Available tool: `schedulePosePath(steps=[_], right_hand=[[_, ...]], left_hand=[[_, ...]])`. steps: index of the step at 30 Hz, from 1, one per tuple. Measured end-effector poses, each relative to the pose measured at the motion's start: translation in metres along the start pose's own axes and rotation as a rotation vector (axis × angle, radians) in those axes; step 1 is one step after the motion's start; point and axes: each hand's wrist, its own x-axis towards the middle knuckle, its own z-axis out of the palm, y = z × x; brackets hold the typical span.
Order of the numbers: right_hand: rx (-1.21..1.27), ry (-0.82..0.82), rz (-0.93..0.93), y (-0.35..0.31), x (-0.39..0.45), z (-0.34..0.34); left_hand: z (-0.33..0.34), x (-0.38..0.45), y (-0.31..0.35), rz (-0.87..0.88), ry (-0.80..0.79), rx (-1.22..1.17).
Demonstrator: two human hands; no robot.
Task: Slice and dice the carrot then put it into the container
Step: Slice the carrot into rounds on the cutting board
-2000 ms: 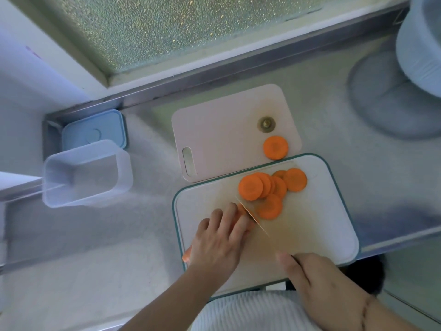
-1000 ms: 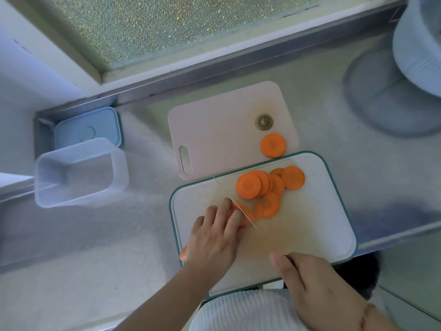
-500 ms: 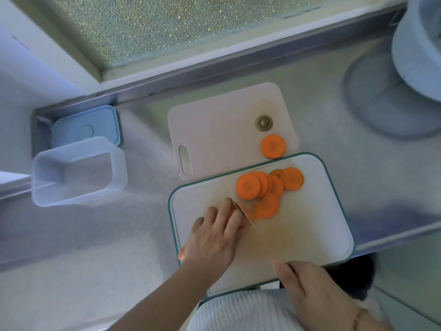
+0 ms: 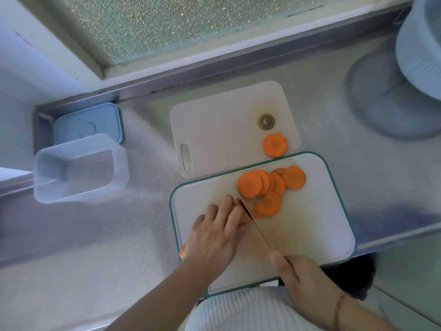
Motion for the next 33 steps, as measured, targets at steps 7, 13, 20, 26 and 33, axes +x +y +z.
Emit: schedulePosePath(steps=[7, 13, 20, 26, 33], right_hand=[[0.075, 0.074, -0.073, -0.010, 0.030, -0.001], [0.158, 0.004, 0.048, -0.020, 0.033, -0.041], [0.486, -0.100, 0.128, -0.022, 0.012, -0.075], [0.419, -0.044, 0.161, 0.003, -0.022, -0.071], [0.104, 0.030, -0.021, -0.007, -0.034, -0.030]], left_hand=[[-0.003, 0.002, 0.000, -0.039, -0.004, -0.023], [-0.007, 0.001, 0.000, -0.082, -0.049, -0.034], [-0.011, 0.001, -0.001, -0.084, -0.033, -0.105], [-0.012, -0.008, 0.002, -0.089, 0.023, -0.179], [-0.011, -0.013, 0.013, -0.080, 0.039, -0.061]])
